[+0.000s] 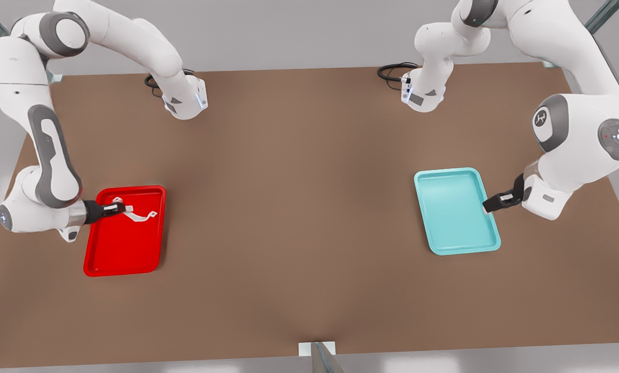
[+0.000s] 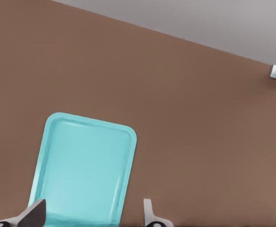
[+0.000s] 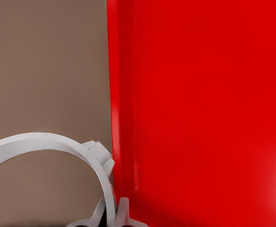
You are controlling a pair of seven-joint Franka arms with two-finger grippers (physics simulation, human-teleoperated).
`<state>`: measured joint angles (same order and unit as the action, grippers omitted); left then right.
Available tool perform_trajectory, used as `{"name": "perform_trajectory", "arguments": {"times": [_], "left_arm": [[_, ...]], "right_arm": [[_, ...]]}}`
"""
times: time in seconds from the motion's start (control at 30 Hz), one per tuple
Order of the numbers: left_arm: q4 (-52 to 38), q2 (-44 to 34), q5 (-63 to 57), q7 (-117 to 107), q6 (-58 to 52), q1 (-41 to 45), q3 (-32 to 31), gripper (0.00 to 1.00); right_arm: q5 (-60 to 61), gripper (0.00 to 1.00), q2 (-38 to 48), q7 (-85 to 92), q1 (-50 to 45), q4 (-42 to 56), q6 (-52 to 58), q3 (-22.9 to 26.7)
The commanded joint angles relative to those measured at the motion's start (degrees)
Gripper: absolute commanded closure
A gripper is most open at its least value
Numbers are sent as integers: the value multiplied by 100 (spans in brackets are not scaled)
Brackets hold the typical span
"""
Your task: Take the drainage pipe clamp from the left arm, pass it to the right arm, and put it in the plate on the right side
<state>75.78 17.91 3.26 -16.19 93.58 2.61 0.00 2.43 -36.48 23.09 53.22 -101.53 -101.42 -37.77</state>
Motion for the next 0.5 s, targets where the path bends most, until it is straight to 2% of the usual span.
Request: {"name": "perform_trajectory", "arguments": {"times": [0.0, 0.1, 0.23, 0.47], "left_arm": [[-2, 2, -36, 1891, -332, 3, 0, 0], [6, 2, -36, 1882, -341, 3, 8, 0], [24, 2, -28, 1865, -350, 3, 17, 0], [59, 45, -28, 1865, -341, 11, 52, 0]], "right_arm": [[302, 79, -184, 347, 101, 54, 570, 15], [706, 79, -430, -260, 153, 239, 1010, 287], [645, 79, -1089, -1622, 110, 1434, 2222, 393], [223, 79, -1590, -2160, -40, 1478, 2118, 446]]}}
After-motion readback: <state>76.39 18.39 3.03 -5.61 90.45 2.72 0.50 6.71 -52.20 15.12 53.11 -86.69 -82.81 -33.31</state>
